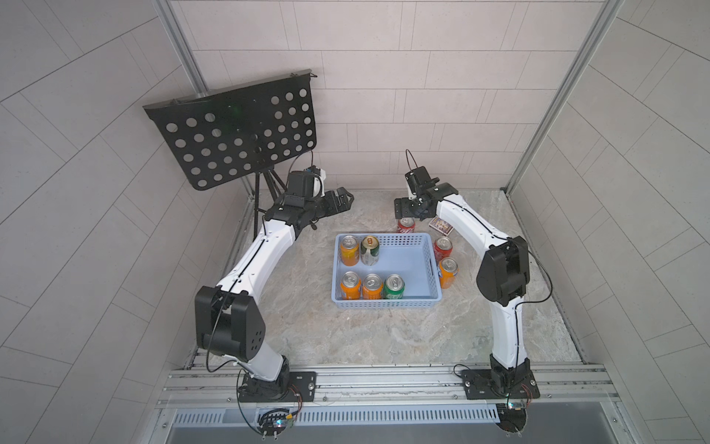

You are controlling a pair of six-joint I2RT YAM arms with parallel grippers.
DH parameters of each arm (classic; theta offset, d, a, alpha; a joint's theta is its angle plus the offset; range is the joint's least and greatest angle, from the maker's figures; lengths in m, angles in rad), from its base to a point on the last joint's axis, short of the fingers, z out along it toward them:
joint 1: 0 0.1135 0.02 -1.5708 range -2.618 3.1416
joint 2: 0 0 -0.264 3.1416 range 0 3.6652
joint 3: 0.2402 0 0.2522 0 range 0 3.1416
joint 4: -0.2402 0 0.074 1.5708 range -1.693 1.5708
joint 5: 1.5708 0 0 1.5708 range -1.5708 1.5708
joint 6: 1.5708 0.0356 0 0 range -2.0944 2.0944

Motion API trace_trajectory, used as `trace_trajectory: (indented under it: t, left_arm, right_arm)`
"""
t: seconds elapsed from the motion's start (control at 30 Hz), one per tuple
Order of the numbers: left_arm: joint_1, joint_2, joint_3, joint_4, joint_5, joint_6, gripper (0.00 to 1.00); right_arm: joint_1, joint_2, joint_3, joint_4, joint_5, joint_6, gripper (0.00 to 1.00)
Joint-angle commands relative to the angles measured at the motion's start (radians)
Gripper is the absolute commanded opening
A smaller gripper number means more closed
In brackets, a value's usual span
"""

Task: Take out the drinks from the basket
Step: Pick up the drink from the basket.

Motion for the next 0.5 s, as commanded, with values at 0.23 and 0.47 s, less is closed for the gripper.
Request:
trace_trajectory:
  t: [0.23, 0.47]
  left_arm:
    - [0.012, -0.101, -0.089, -0.023, -0.114, 0.065, 1.00]
    - [0.048, -0.126, -0.151, -0.022, -0.119, 0.026, 1.00]
  right_arm:
    - [0.058, -0.239, -0.137, -0.037, -0.067, -0.052, 0.89]
    - [0.201, -0.255, -0.217, 0.003, -0.054, -0.086, 0.88]
